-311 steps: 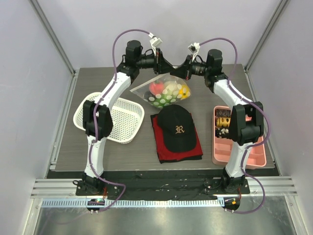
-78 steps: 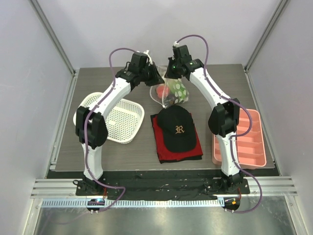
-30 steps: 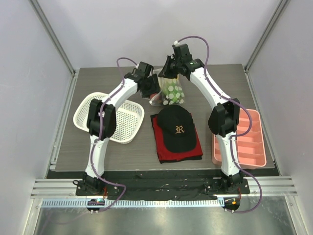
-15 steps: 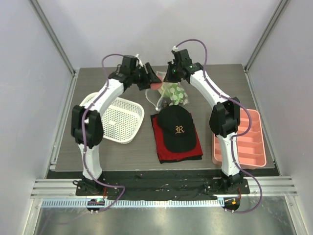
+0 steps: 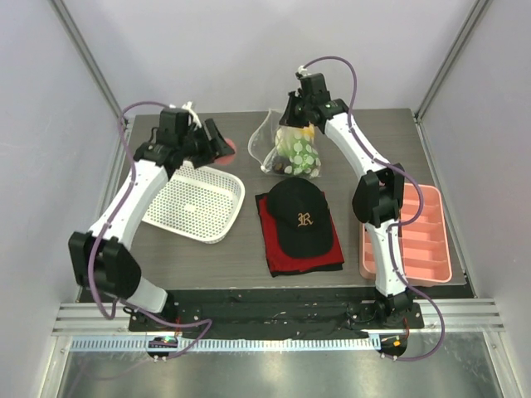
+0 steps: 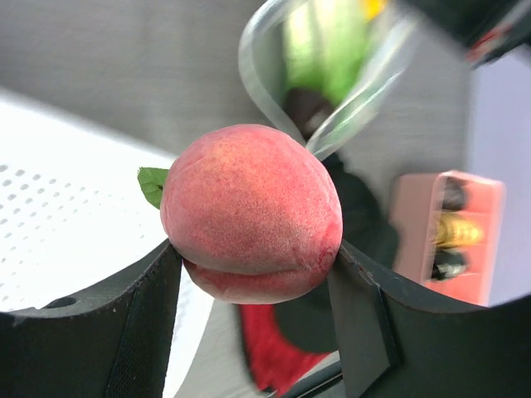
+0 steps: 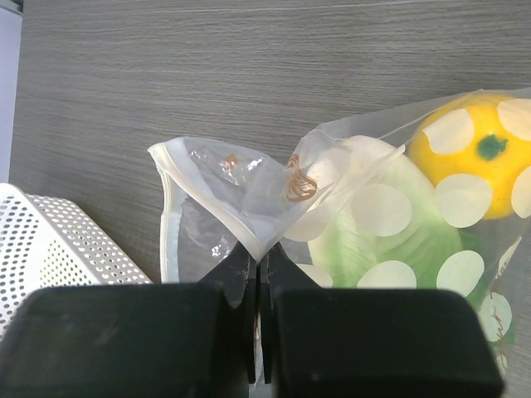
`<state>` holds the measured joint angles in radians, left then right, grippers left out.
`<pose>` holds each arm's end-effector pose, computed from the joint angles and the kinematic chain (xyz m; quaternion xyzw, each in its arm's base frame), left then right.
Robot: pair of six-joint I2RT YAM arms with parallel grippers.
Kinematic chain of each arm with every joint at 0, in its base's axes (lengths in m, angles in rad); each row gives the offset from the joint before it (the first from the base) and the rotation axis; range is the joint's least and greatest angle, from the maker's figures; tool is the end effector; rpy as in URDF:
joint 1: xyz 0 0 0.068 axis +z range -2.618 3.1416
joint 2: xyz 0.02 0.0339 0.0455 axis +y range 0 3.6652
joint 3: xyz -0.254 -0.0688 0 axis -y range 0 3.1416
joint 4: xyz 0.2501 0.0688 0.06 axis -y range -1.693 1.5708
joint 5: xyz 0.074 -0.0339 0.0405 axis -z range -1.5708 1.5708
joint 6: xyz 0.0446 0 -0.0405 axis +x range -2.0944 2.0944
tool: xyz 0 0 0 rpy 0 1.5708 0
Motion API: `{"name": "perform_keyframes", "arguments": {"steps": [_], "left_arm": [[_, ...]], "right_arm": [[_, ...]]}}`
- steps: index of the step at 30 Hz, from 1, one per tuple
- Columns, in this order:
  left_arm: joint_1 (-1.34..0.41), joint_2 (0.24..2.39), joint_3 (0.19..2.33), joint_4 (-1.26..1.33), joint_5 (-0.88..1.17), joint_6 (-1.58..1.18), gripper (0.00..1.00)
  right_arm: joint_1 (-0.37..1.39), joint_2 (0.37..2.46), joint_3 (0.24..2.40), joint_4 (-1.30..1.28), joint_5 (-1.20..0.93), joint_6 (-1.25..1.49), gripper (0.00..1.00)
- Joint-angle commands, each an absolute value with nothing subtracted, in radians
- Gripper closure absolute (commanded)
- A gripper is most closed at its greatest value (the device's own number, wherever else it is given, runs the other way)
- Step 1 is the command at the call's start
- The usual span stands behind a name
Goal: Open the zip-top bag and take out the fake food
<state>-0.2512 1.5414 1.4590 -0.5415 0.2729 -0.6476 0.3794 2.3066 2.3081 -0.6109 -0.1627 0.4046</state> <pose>0.3473 -0.1015 0.3383 -0.1128 0.8767 -0.3053 0.3543 0.4964 0.2057 0.2946 -0.0264 0.8841 0.2427 0.3984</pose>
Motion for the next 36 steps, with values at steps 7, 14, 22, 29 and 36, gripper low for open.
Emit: {"name": "perform_keyframes", "arguments": {"steps": [7, 14, 22, 29, 36], "left_arm": [[-0.245, 1.526, 1.211, -0.669, 0.087, -0.594, 0.71], [-0.248, 1.511, 1.224, -0.542, 0.144, -0.624, 0.2], [-0.25, 1.559, 1.264, -0.585, 0.175, -0.661, 0.12], [-0.287, 1.623, 1.334, -0.189, 0.399, -0.745, 0.61], [-0.322, 1.925, 1.643, -0.127, 0.46, -0.831, 0.8]], "right_arm": [[0.371, 2.341, 2.422, -0.545, -0.224, 0.43, 0.99], [0.371, 2.358, 2.433, -0.519, -0.285, 0.428, 0.99], [0.371, 2.353, 2.451, -0.512, -0.284, 0.43, 0.99], [0.373, 2.333, 2.416, -0.497, -0.337, 0.413, 0.98], [0.371, 2.327, 2.407, -0.48, -0.367, 0.423, 0.99]]}}
